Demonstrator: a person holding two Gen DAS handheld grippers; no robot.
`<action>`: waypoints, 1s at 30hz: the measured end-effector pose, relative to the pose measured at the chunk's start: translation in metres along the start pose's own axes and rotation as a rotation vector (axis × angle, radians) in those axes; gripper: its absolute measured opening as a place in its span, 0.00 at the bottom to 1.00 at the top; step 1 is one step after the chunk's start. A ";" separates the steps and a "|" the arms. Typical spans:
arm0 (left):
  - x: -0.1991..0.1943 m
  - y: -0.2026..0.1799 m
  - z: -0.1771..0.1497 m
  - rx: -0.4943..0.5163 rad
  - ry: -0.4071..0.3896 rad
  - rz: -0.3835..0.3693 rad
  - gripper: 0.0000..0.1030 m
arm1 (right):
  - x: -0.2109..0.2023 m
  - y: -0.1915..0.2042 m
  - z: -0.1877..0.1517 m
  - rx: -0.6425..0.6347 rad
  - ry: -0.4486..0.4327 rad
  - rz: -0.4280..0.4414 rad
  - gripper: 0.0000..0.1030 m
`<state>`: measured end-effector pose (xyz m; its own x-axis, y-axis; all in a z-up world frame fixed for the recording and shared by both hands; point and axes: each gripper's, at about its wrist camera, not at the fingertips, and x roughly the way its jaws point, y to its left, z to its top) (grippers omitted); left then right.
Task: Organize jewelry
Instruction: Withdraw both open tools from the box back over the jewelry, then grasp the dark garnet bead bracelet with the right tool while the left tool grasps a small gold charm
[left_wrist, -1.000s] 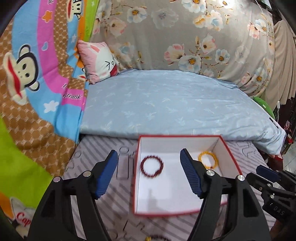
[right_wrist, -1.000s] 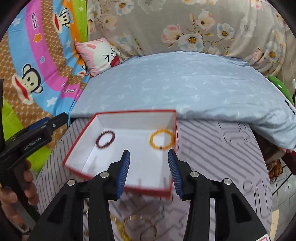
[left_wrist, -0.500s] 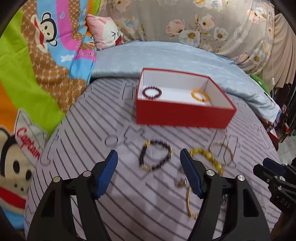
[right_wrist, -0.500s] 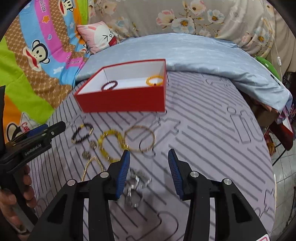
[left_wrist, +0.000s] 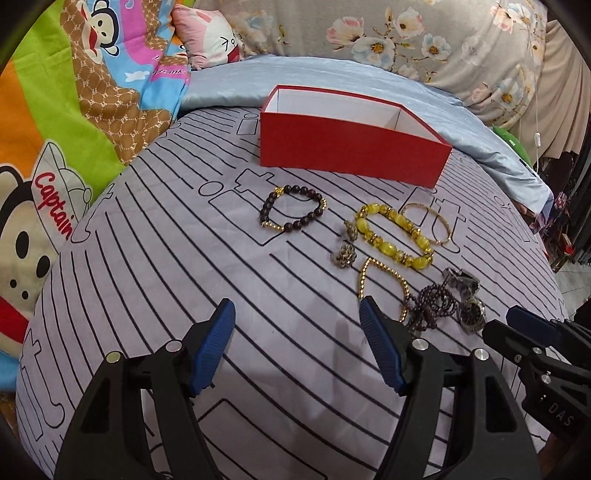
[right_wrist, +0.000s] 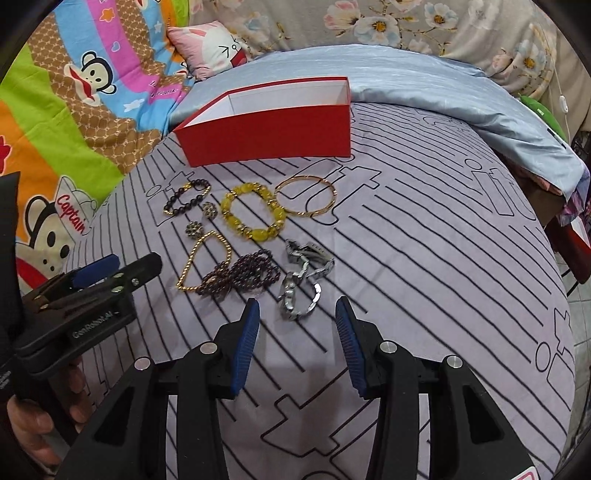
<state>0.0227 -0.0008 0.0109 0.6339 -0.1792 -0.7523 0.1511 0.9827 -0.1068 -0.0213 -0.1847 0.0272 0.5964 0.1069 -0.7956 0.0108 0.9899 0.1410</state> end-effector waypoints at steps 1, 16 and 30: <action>0.000 0.001 -0.001 -0.005 -0.002 0.001 0.64 | -0.001 0.002 -0.001 0.000 0.001 0.011 0.41; 0.000 0.021 -0.011 -0.038 0.002 0.040 0.64 | 0.024 0.036 -0.001 -0.004 0.039 0.130 0.38; 0.005 0.021 -0.015 -0.035 0.015 0.028 0.70 | 0.048 0.030 0.021 0.061 0.043 0.116 0.33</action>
<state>0.0182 0.0195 -0.0048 0.6257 -0.1510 -0.7653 0.1062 0.9884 -0.1081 0.0251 -0.1519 0.0056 0.5616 0.2252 -0.7962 -0.0065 0.9634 0.2679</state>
